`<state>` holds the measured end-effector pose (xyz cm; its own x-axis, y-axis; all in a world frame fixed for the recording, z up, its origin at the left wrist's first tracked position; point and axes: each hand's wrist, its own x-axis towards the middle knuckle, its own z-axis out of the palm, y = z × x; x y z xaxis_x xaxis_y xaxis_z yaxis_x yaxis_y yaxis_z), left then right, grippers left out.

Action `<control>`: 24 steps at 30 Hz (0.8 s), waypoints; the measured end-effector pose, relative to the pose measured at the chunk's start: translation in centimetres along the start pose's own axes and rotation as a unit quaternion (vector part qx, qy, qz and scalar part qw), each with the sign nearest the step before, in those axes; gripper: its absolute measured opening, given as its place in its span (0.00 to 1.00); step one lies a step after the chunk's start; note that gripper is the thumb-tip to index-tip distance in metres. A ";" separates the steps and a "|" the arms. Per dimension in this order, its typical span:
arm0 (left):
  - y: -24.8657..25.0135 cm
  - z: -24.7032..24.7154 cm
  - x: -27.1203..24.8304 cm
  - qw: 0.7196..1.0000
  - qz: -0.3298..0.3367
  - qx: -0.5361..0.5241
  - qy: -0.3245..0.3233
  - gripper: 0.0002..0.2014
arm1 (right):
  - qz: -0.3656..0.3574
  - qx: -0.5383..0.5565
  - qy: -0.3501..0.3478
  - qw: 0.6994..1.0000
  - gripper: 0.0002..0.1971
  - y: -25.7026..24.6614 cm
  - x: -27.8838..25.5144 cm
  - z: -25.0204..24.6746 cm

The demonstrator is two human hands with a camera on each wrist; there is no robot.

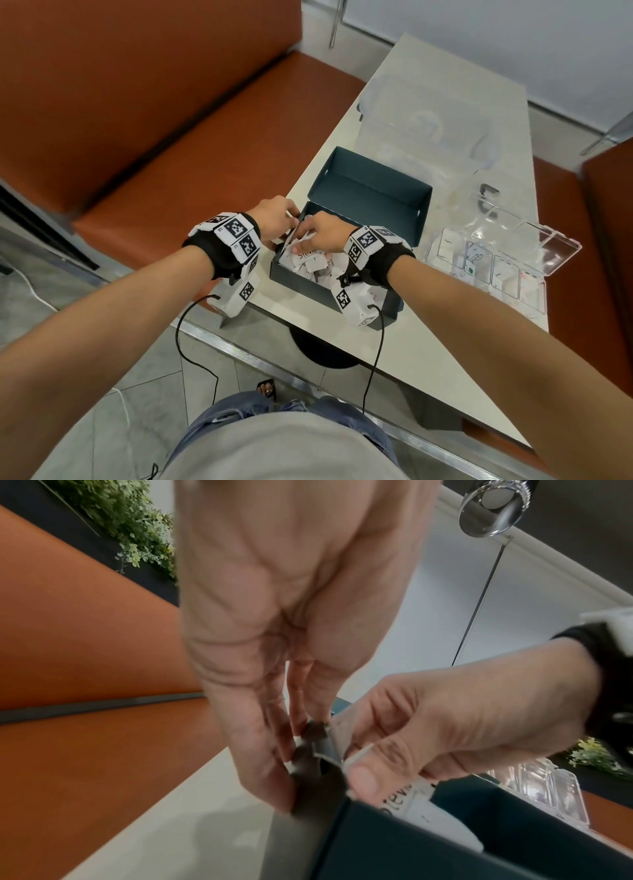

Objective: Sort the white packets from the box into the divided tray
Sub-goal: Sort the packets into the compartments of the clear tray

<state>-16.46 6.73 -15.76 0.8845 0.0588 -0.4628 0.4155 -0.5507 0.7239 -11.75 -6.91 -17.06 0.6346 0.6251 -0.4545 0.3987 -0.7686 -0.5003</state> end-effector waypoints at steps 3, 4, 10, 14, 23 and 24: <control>0.1 0.1 0.0 1.000 0.000 0.001 -0.001 0.15 | 0.000 -0.023 -0.020 1.000 0.17 -0.2 -0.1 0.1; 0.1 0.1 0.0 1.000 0.000 -0.001 -0.002 0.15 | 0.009 -0.035 -0.037 0.999 0.18 -0.2 -0.1 0.3; 0.1 0.0 0.0 1.000 -0.004 -0.003 -0.001 0.14 | 0.013 -0.048 -0.036 0.998 0.20 -0.5 -0.4 0.7; 0.0 0.0 0.0 1.000 -0.002 -0.004 -0.002 0.14 | 0.016 -0.012 -0.008 1.000 0.15 -0.5 -0.8 -0.1; -0.2 0.0 0.4 1.000 -0.007 0.000 -0.003 0.13 | 0.043 0.032 0.041 0.998 0.15 0.9 -2.0 -2.3; -0.1 0.0 0.4 1.000 -0.007 0.002 -0.003 0.14 | 0.045 0.037 0.042 0.997 0.15 1.2 -2.3 -2.6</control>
<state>-16.13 6.84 -16.06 0.8770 0.0619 -0.4765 0.4277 -0.5528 0.7152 -11.02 -9.58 -14.72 0.7206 0.5375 -0.4379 0.2895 -0.8073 -0.5143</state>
